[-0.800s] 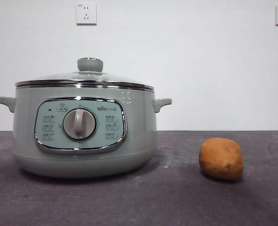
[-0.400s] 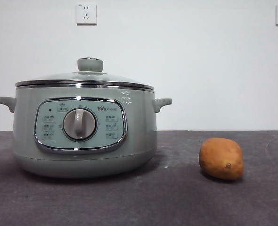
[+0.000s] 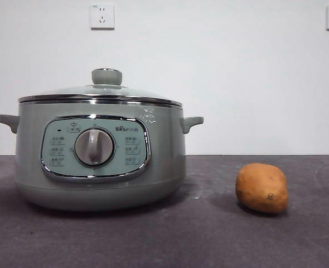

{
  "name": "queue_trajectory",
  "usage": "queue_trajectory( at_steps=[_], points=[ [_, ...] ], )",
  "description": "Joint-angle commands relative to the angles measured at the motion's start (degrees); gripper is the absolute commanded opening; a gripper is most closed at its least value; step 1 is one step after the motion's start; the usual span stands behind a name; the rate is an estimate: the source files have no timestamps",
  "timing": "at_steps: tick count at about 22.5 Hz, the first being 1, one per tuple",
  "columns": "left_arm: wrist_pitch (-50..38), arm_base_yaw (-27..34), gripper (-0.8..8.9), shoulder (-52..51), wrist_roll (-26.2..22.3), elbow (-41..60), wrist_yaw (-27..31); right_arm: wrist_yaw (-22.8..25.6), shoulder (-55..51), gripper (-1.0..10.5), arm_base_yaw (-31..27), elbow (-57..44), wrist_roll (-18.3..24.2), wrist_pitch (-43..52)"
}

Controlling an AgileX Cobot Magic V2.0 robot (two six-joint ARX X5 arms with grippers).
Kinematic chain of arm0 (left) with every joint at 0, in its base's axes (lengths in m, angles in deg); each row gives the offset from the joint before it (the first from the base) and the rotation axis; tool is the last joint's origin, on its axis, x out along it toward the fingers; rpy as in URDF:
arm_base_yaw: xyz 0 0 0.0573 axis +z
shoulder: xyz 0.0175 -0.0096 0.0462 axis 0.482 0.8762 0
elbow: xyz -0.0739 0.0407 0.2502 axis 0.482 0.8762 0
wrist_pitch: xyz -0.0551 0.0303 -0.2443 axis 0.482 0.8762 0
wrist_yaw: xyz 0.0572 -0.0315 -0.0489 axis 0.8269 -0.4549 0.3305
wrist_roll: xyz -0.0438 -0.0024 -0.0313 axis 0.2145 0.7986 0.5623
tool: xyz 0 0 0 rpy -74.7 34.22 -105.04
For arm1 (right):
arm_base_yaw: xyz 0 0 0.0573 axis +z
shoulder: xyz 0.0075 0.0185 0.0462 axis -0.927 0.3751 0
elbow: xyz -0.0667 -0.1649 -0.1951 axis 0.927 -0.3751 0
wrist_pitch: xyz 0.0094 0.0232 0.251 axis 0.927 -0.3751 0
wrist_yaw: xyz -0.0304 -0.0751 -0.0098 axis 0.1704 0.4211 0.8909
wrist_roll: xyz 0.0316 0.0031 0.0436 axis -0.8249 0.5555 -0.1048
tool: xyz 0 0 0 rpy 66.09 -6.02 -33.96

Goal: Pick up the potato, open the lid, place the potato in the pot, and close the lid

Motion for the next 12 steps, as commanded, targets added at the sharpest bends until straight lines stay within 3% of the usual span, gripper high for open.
queue_trajectory(
  at_steps=[1, 2, 3, 4, 7, 9, 12],
  points=[
    [0.3, 0.1, 1.76, 2.2, -2.1, -1.5, -0.5, -1.6, 1.7, 1.9, 0.0, 0.7, 2.6, 0.0],
    [0.0, 0.1, 3.22, 3.1, -2.1, -1.9, -0.5, -1.6, 2.3, 3.4, 0.1, 0.7, 2.6, -0.1],
    [-0.1, 0.1, 3.91, 3.8, -2.1, -2.4, -0.5, -1.6, 3.0, 4.7, 0.1, 0.7, 2.6, -0.2],
    [-0.3, 0.1, 3.90, 4.5, -2.1, -2.9, -0.4, -1.6, 3.7, 5.6, 0.1, 0.7, 2.6, -0.2],
    [-2.1, 0.1, 3.90, 5.0, -2.1, -3.8, -0.2, -1.2, 5.2, 5.7, 0.5, 0.7, 1.5, -0.2],
    [-3.9, 0.1, 3.75, 5.0, -1.8, -4.3, -0.2, 0.4, 7.0, 5.7, 2.3, 0.7, -1.4, -0.1],
    [-4.7, 0.1, 3.76, 5.0, -1.8, -5.0, 0.4, 9.6, 10.9, 5.7, 7.6, 0.7, -6.3, -0.1]
  ],
)
